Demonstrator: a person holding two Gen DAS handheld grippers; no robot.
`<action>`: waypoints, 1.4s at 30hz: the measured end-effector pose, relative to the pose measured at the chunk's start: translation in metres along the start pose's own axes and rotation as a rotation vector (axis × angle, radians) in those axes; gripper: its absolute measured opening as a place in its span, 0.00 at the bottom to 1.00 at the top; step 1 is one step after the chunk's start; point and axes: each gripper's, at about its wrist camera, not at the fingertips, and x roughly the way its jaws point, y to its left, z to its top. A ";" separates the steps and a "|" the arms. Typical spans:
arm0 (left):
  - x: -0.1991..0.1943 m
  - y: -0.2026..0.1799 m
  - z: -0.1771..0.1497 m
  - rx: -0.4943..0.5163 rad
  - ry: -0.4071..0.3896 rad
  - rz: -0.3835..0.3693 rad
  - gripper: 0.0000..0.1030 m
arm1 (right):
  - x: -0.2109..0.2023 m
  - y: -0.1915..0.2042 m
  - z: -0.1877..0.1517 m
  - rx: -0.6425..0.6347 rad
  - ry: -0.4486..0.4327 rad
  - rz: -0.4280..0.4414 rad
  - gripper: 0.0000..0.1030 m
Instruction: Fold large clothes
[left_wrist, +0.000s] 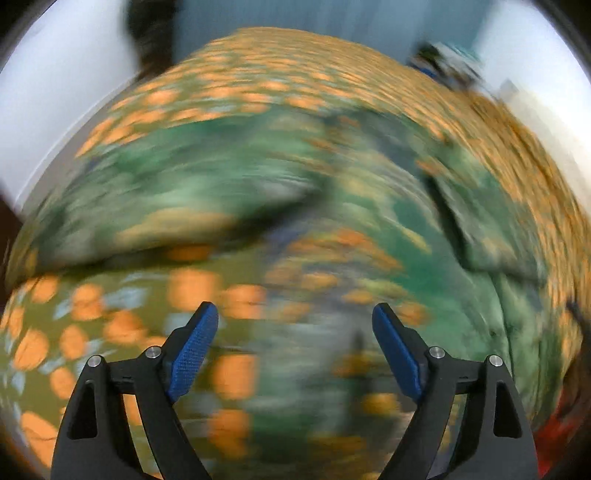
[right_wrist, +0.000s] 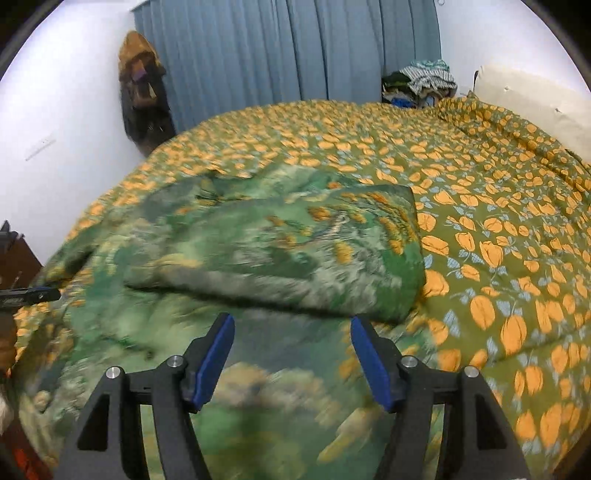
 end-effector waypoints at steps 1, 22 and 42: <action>-0.005 0.026 0.004 -0.089 -0.020 -0.003 0.84 | -0.004 0.003 -0.004 0.004 -0.002 0.008 0.65; 0.047 0.224 0.047 -0.709 -0.158 0.187 0.92 | -0.009 0.057 -0.008 -0.091 0.069 -0.187 0.65; -0.089 -0.048 0.111 0.248 -0.532 0.287 0.10 | -0.010 0.038 -0.012 -0.021 0.046 -0.187 0.65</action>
